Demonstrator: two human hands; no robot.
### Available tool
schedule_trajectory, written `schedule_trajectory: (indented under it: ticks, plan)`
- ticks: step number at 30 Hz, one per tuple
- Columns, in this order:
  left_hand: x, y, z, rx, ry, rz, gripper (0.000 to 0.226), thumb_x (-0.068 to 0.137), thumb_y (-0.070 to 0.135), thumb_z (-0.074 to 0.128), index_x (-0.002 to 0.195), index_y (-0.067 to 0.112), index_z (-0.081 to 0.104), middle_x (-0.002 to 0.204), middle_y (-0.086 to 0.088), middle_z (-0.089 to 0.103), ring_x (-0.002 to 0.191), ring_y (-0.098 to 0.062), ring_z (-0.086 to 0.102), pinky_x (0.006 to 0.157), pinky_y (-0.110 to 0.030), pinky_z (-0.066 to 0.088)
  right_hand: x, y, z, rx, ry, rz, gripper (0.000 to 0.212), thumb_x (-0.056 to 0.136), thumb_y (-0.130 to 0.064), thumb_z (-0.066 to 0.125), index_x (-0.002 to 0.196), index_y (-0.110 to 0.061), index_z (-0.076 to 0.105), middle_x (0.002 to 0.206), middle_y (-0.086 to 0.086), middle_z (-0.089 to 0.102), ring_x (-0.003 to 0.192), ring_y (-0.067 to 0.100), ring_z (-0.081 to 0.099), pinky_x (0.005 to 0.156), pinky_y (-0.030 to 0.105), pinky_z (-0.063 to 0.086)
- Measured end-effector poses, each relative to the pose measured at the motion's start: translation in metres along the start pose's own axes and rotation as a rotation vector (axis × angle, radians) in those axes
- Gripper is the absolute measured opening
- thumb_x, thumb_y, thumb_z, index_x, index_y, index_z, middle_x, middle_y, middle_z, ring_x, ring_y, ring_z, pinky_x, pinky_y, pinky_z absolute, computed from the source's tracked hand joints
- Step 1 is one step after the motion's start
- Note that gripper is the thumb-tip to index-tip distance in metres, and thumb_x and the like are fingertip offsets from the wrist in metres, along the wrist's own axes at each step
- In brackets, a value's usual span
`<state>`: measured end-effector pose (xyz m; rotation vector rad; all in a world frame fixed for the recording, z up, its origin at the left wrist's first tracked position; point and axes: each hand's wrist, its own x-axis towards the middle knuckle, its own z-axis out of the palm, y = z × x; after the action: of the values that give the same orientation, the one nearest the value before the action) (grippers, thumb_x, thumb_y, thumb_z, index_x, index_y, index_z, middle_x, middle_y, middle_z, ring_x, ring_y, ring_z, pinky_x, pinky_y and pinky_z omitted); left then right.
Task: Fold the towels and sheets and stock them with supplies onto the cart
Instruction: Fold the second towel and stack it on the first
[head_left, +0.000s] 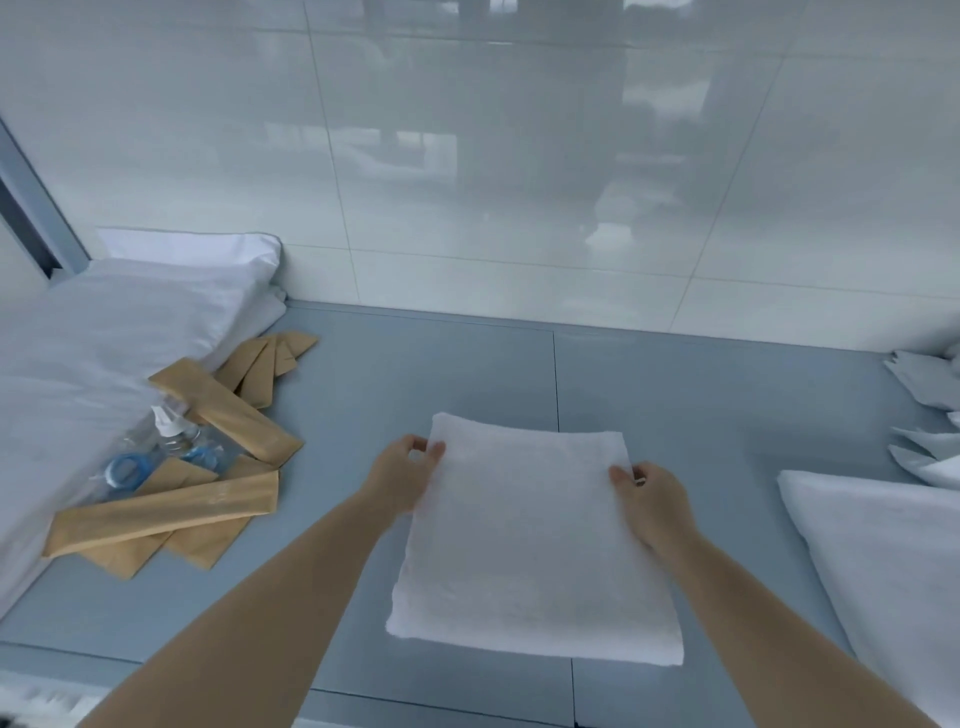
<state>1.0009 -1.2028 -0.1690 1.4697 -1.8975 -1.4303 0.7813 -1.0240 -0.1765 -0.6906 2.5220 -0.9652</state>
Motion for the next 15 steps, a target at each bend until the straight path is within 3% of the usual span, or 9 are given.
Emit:
schedule_trajectory:
  ticks: [3,5,7,11,13,15]
  plan:
    - [-0.023,0.001,-0.023,-0.22,-0.212,-0.3,0.036,0.093,0.037,0.059,0.087,0.002,0.063,0.063,-0.009,0.066,0.05,-0.021,0.062,0.053,-0.03,0.053,-0.016,-0.003,-0.023,0.148,-0.114,0.132,0.039,0.095,-0.036,0.057,0.072,-0.003,0.056,0.071,0.014,0.06,0.068,0.028,0.059,0.064,0.031,0.046]
    - [-0.039,-0.006,-0.035,-0.191,-0.377,-0.368,0.036,0.092,0.035,0.063,0.094,-0.001,0.066,0.08,-0.014,0.072,0.065,-0.025,0.069,0.062,-0.035,0.057,-0.033,0.002,-0.037,0.333,-0.286,0.242,0.039,0.093,-0.035,0.061,0.079,0.001,0.064,0.08,0.016,0.071,0.072,0.031,0.069,0.064,0.032,0.055]
    - [-0.054,-0.01,-0.039,-0.155,-0.488,-0.354,0.032,0.091,0.028,0.065,0.104,-0.001,0.067,0.096,-0.015,0.073,0.084,-0.029,0.072,0.07,-0.036,0.058,-0.048,0.01,-0.045,0.329,-0.422,0.258,0.032,0.091,-0.031,0.065,0.091,0.001,0.068,0.087,0.014,0.074,0.079,0.03,0.072,0.066,0.033,0.057]
    - [-0.071,-0.018,-0.025,-0.144,-0.353,-0.229,0.021,0.09,0.012,0.066,0.11,0.005,0.065,0.101,-0.011,0.073,0.09,-0.025,0.07,0.077,-0.035,0.058,-0.054,0.022,-0.037,0.231,-0.285,0.163,0.018,0.089,-0.015,0.068,0.096,0.002,0.066,0.097,0.02,0.069,0.085,0.03,0.065,0.084,0.045,0.054]
    - [-0.076,-0.022,-0.016,-0.213,-0.231,-0.201,0.021,0.09,0.012,0.066,0.109,0.004,0.066,0.102,-0.013,0.071,0.091,-0.028,0.068,0.082,-0.039,0.057,-0.057,0.021,-0.03,0.199,-0.187,0.11,0.015,0.088,-0.016,0.068,0.09,-0.002,0.066,0.096,0.023,0.068,0.082,0.029,0.062,0.084,0.047,0.051]
    - [-0.08,-0.023,-0.013,-0.134,-0.128,-0.177,0.018,0.09,0.02,0.067,0.101,0.006,0.067,0.098,-0.012,0.07,0.088,-0.029,0.067,0.08,-0.039,0.057,-0.062,0.022,-0.027,0.205,-0.156,0.128,0.019,0.088,-0.019,0.068,0.087,0.0,0.066,0.097,0.025,0.069,0.082,0.031,0.062,0.085,0.047,0.051]
